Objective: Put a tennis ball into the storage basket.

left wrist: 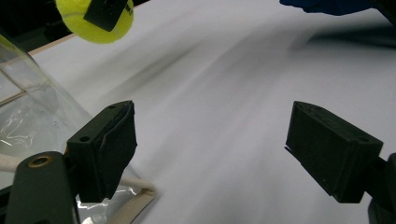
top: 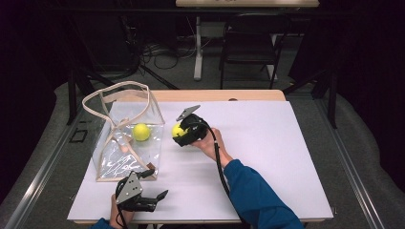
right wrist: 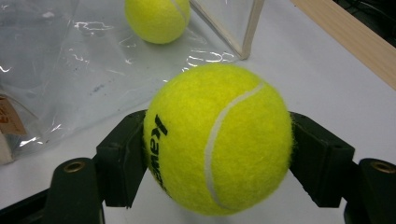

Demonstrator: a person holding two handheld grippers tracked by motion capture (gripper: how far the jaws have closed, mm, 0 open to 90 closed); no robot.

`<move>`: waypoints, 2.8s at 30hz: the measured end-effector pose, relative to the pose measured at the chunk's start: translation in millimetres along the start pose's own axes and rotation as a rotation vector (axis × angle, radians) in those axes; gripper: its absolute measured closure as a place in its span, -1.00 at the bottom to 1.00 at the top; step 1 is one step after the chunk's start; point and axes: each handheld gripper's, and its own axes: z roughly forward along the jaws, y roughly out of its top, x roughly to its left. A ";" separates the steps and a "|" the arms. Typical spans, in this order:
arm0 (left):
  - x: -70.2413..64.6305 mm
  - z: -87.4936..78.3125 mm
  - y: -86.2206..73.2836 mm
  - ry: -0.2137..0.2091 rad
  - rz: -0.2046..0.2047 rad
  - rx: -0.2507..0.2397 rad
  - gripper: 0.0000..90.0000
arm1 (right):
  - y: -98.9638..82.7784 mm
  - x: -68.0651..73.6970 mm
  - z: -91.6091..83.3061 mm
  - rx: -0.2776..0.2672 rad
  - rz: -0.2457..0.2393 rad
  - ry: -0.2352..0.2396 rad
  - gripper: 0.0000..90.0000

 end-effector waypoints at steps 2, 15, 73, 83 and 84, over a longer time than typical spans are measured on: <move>0.0 0.4 -0.3 0.002 0.000 0.000 -0.64 | 0.4 -0.1 -1.1 -0.001 -0.002 -0.001 -0.41; 0.1 0.1 -0.1 0.000 0.000 0.002 -0.64 | 3.3 -3.8 -9.7 -0.025 0.010 -0.008 -0.41; 0.0 0.4 0.2 0.000 0.000 0.001 -0.64 | 38.0 -12.3 -53.2 -0.103 -0.037 -0.050 -0.41; 0.3 0.0 0.3 -0.002 0.001 0.001 -0.64 | 44.1 -11.3 -58.8 -0.120 -0.050 -0.053 -0.41; 0.1 0.2 0.3 0.003 0.000 -0.001 -0.64 | 44.8 -10.7 -59.7 -0.117 -0.050 -0.054 -0.41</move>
